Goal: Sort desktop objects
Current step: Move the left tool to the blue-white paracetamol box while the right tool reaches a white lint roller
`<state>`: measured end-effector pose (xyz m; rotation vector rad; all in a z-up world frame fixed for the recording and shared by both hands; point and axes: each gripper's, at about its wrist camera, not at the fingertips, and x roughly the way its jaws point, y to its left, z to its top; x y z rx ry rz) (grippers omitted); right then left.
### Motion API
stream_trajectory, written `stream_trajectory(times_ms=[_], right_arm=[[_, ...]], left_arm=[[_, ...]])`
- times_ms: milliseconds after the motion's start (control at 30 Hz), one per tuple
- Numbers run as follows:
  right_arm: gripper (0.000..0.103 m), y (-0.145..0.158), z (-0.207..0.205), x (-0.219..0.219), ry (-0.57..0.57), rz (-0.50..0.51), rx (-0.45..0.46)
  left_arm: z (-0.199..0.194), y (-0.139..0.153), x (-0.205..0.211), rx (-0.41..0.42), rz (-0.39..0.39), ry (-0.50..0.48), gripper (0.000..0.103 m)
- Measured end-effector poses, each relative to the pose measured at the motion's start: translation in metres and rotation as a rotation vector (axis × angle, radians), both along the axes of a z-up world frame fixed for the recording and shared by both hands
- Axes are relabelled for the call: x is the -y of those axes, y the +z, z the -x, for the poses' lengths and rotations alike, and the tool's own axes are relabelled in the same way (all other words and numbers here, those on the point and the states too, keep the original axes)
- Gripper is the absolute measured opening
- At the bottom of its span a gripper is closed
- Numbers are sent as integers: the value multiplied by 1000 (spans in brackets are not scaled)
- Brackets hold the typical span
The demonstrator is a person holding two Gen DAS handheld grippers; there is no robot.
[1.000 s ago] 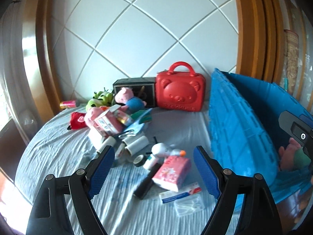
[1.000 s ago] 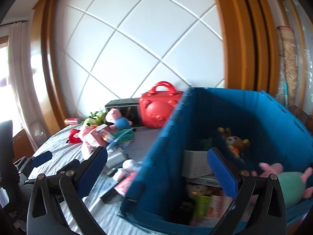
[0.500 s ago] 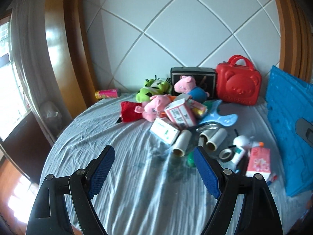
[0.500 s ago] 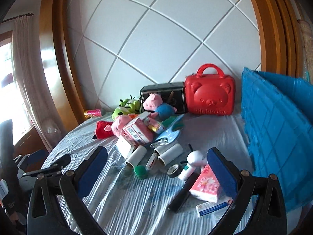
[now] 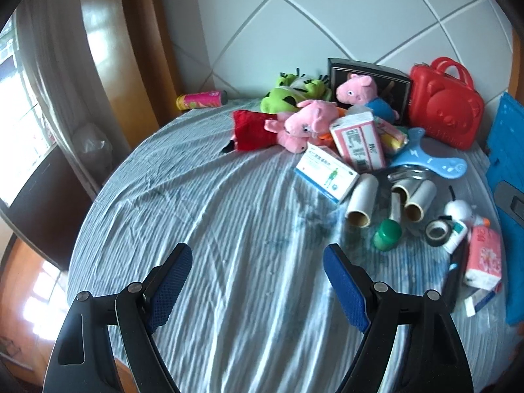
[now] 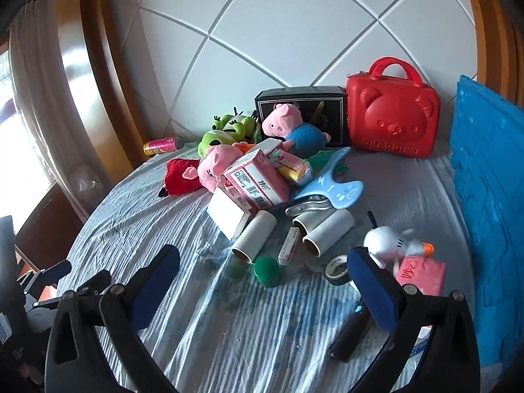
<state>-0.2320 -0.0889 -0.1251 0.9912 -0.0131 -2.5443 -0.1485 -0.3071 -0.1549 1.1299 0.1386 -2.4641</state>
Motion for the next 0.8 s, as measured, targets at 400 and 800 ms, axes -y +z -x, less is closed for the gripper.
stream_trajectory(times_ms=[400, 800], right_arm=[[103, 7, 54, 111, 0, 50, 46], [103, -6, 140, 141, -123, -11, 108]], left_arm=[[59, 11, 110, -16, 31, -48, 83], [163, 1, 165, 20, 9, -124, 83]])
